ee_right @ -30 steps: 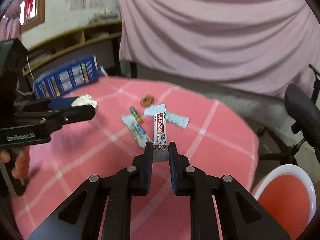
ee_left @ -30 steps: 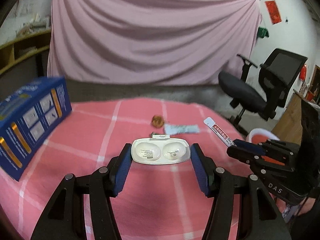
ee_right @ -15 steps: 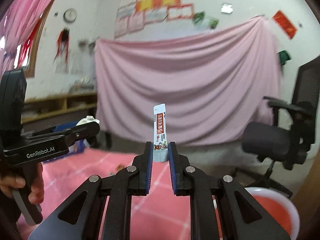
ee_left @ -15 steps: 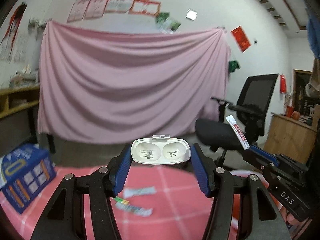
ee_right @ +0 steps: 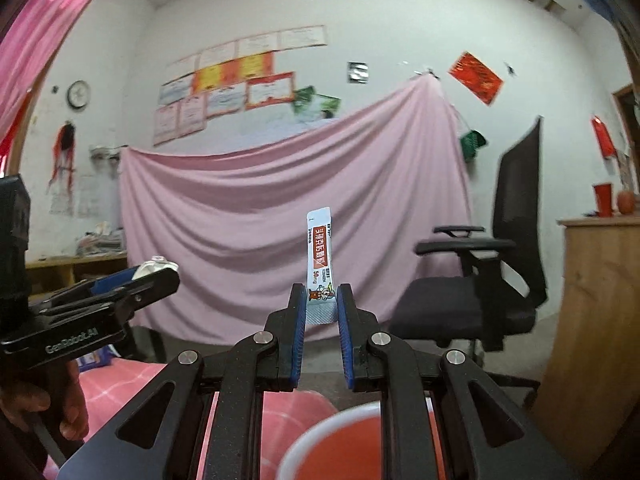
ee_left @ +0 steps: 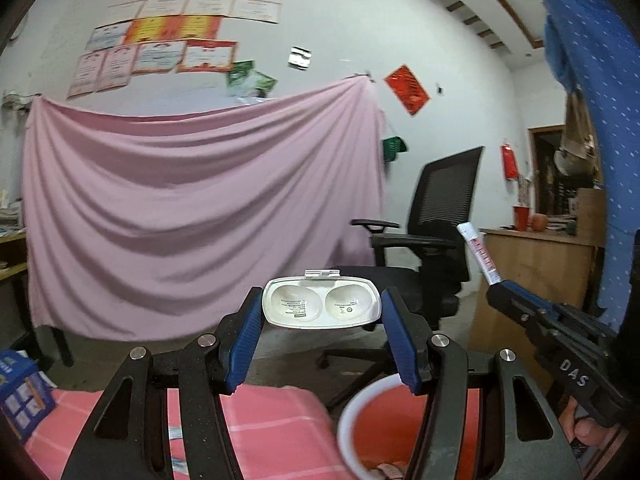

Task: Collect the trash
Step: 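Carry the white case and red-white tube over the bucket with both grippers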

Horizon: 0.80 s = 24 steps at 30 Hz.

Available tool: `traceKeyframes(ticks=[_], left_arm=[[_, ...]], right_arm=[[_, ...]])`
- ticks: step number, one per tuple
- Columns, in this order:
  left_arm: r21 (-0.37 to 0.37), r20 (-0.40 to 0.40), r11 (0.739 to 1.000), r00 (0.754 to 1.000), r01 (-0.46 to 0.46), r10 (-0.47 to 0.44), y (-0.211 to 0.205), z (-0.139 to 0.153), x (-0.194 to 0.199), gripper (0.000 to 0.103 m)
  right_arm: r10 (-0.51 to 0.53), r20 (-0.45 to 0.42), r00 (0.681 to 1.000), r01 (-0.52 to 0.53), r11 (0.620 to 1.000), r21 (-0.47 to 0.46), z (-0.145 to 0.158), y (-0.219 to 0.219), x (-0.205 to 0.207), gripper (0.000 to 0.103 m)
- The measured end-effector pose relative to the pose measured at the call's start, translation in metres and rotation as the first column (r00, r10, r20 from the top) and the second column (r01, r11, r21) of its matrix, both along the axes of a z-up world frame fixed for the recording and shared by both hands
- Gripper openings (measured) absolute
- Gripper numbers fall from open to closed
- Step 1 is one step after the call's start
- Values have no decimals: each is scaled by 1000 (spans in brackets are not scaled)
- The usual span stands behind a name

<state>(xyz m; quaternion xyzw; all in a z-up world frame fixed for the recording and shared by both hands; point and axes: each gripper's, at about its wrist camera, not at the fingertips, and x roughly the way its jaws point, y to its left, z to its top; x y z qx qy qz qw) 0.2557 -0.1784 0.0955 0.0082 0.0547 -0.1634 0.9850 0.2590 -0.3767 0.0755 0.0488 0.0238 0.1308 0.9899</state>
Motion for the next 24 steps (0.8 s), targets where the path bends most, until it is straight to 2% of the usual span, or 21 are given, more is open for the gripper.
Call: traceKeyframes(ticks=[10, 14, 20, 24], left_arm=[[32, -61, 996, 995, 79, -77, -65, -8, 16, 53], [39, -101, 995, 991, 91, -87, -71, -14, 23, 53], [70, -216, 992, 972, 106, -89, -84, -31, 41, 53], [64, -263, 992, 961, 110, -90, -87, -39, 49, 53]], right_arm=[[-76, -94, 993, 78, 997, 22, -18, -41, 1, 14], [-90, -124, 988, 94, 995, 27, -20, -50, 3, 14], [-105, -260, 960, 111, 994, 8, -32, -51, 23, 14], [-107, -315, 943, 113, 994, 3, -38, -54, 30, 14]])
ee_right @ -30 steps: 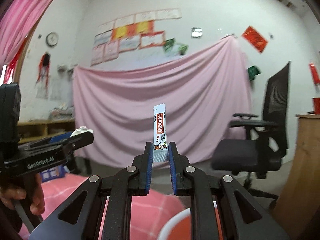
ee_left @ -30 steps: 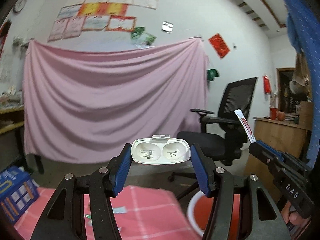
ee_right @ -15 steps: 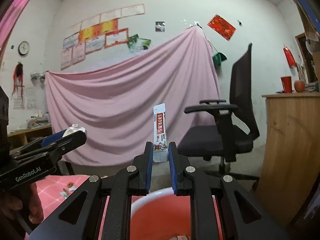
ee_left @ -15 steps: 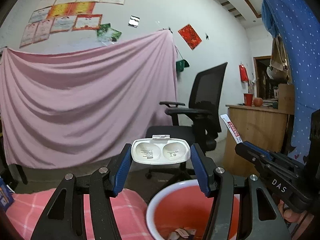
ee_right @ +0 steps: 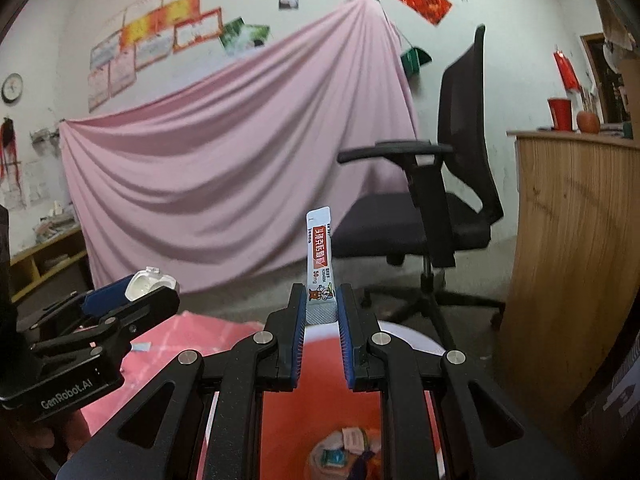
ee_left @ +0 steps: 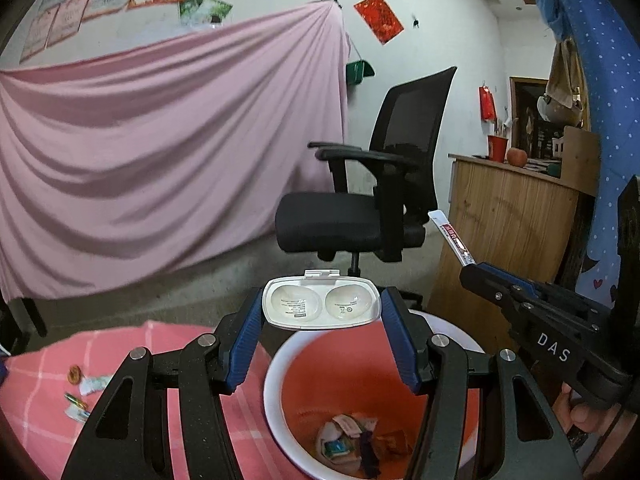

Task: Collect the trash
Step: 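Carry the white case and red-white tube over the bucket with both grippers, then open both grippers to drop the case and tube into the bucket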

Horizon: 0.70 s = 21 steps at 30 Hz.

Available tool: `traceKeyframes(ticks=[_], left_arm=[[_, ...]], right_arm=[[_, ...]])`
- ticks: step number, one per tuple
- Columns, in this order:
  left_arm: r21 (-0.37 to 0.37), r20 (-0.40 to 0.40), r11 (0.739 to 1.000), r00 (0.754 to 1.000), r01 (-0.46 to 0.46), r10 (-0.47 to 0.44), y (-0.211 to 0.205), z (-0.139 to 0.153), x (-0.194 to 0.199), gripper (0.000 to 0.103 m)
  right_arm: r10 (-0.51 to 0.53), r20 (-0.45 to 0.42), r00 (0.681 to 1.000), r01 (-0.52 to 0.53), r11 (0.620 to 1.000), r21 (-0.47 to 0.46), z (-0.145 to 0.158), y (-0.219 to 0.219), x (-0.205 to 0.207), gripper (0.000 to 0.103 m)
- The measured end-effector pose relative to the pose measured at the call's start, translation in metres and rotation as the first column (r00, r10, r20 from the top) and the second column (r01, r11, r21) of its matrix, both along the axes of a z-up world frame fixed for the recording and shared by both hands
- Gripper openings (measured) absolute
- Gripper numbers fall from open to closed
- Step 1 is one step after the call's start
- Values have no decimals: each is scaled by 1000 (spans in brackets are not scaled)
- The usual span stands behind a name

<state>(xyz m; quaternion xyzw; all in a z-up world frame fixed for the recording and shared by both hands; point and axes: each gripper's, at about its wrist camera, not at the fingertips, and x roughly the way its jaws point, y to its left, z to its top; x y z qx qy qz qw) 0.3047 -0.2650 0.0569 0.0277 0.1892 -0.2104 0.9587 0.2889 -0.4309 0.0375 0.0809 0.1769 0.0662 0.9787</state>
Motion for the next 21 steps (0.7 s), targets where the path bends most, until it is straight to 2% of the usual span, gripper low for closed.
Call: traceKeyframes(ticks=[13, 21], left_arm=[[3, -100, 1000, 995, -1, 2, -1, -12, 13, 53], [-34, -170, 999, 985, 5, -11, 4, -13, 20, 53]], right_arm=[[-1, -104, 995, -1, 1000, -12, -13, 0, 11, 14], [-5, -154, 988, 2, 1000, -22, -18, 1, 15, 15]])
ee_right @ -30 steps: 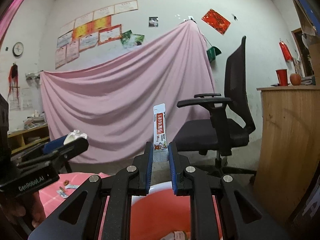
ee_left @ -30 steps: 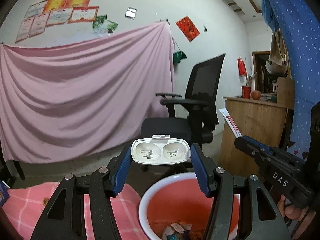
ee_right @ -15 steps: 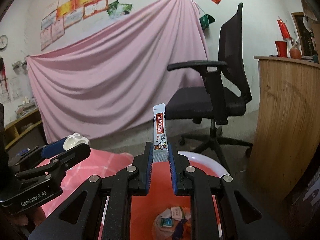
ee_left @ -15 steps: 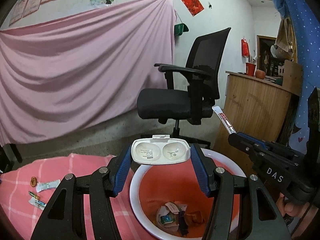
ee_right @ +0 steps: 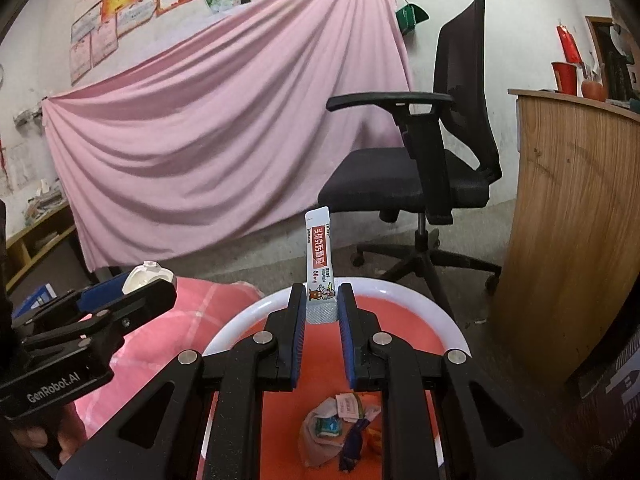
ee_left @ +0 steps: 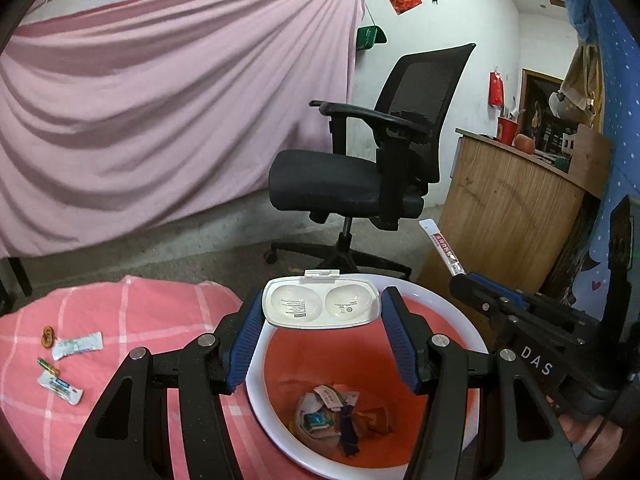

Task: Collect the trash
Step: 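Open both grippers to drop the case and tube into the bucket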

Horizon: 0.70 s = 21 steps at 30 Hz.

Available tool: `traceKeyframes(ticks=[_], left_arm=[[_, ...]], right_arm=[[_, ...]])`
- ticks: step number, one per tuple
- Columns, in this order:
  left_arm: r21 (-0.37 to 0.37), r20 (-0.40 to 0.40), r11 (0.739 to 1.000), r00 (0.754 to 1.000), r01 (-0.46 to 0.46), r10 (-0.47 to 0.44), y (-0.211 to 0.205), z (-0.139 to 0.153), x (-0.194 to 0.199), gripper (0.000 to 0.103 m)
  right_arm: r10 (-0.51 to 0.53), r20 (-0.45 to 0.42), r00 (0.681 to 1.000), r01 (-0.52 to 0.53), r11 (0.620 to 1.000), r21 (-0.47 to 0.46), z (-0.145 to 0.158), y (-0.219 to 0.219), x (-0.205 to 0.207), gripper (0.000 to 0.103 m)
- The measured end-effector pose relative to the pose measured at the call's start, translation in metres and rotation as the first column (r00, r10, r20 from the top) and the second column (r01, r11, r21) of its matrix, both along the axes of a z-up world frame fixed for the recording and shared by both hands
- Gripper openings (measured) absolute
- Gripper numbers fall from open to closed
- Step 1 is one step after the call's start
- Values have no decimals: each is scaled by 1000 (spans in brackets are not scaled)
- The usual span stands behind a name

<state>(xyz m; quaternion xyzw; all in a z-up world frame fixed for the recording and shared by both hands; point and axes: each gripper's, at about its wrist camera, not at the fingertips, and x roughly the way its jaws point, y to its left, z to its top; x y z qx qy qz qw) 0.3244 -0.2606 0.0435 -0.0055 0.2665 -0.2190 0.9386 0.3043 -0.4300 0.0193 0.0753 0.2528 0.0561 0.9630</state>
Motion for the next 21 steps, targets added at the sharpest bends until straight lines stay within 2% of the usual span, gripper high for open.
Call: traceKeyframes(ticks=[12, 16, 21], left_arm=[[6, -60, 1000, 998, 15, -14, 3, 0, 6, 55], [7, -58, 1000, 998, 11, -10, 6, 1, 5, 56], [3, -56, 1000, 998, -13, 13, 15, 1, 5, 59]], right_arm=[[-6, -34, 999, 6, 1000, 2, -4, -6, 5, 15], [-8, -33, 999, 8, 1000, 3, -3, -7, 5, 25], [-13, -24, 1000, 13, 1000, -8, -1, -6, 5, 28]])
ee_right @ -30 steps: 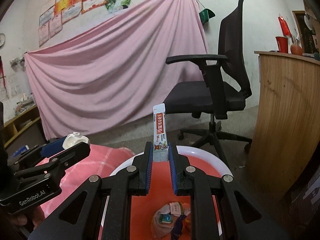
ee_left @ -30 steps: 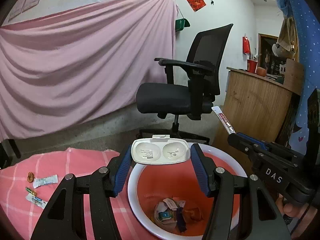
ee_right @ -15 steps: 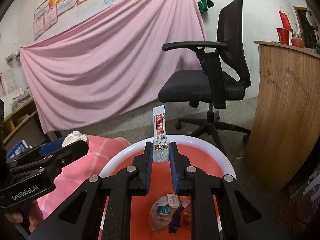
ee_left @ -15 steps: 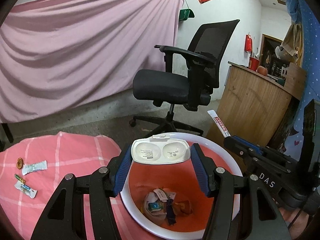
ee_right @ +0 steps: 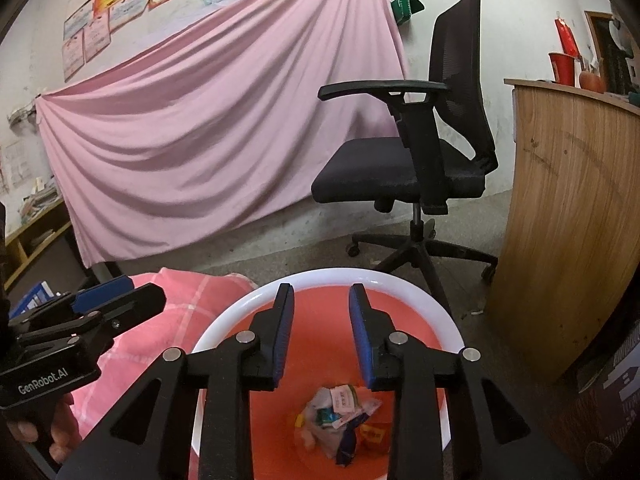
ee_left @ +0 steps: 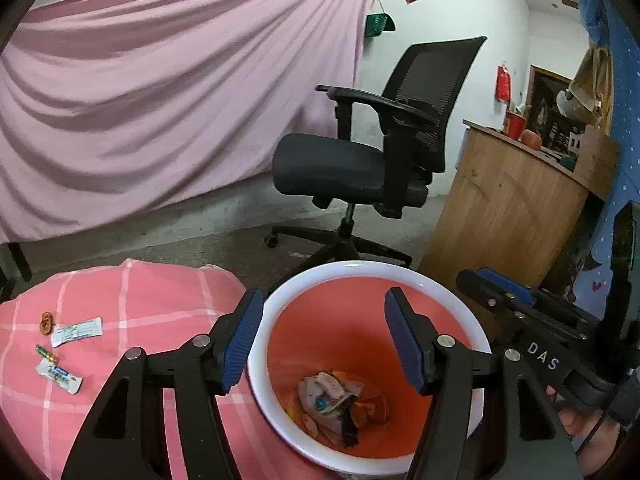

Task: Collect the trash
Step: 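Open both grippers to drop the case and tube into the bucket, then move both grippers back over the table toward the remaining items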

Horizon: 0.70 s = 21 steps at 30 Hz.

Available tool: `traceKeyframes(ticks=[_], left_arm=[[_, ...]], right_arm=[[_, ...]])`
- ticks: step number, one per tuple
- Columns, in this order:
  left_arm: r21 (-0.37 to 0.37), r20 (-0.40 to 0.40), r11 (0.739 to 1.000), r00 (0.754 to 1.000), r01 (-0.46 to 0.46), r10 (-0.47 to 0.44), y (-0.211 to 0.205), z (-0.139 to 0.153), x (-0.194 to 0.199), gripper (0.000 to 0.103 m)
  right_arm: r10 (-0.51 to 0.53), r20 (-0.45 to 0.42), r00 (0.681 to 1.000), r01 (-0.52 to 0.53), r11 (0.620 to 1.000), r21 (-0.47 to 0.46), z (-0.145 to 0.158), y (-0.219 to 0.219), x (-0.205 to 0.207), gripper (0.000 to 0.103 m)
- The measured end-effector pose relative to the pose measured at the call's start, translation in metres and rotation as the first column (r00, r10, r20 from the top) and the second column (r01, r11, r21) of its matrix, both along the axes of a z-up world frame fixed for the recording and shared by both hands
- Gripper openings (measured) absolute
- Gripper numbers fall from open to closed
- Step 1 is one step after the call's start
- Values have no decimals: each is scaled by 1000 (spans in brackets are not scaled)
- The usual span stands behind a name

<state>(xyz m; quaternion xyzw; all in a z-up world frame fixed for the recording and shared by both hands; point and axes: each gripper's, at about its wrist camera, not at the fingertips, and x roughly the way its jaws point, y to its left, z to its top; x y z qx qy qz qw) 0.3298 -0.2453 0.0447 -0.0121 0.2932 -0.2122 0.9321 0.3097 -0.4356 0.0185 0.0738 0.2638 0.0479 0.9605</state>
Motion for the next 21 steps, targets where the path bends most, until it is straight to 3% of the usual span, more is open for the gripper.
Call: traceKeyframes(ticks=[4, 6, 10, 12, 15, 21], left_arm=[[-26, 9, 999, 999, -36, 37, 15, 4, -3, 66], [-37, 18, 998, 998, -56, 57, 25, 8, -4, 68], [-76, 53, 993, 994, -89, 93, 45, 18, -9, 87], [-93, 87, 991, 990, -99, 107, 55, 24, -14, 102], [-94, 162, 984, 973, -150, 164, 70, 33, -25, 102], [-96, 258, 967, 932, -236, 253, 102, 41, -41, 102]], right_arm=[[-4, 26, 1000, 4, 1000, -7, 6, 3, -2, 34], [-6, 42, 999, 6, 1000, -9, 10, 5, -3, 44], [-12, 84, 996, 13, 1000, -16, 18, 14, -7, 51], [-25, 118, 993, 28, 999, -19, 22, 19, -9, 63], [-44, 189, 981, 44, 999, 1, 29, 26, -14, 85], [-50, 338, 940, 39, 998, 39, 43, 42, -26, 103]])
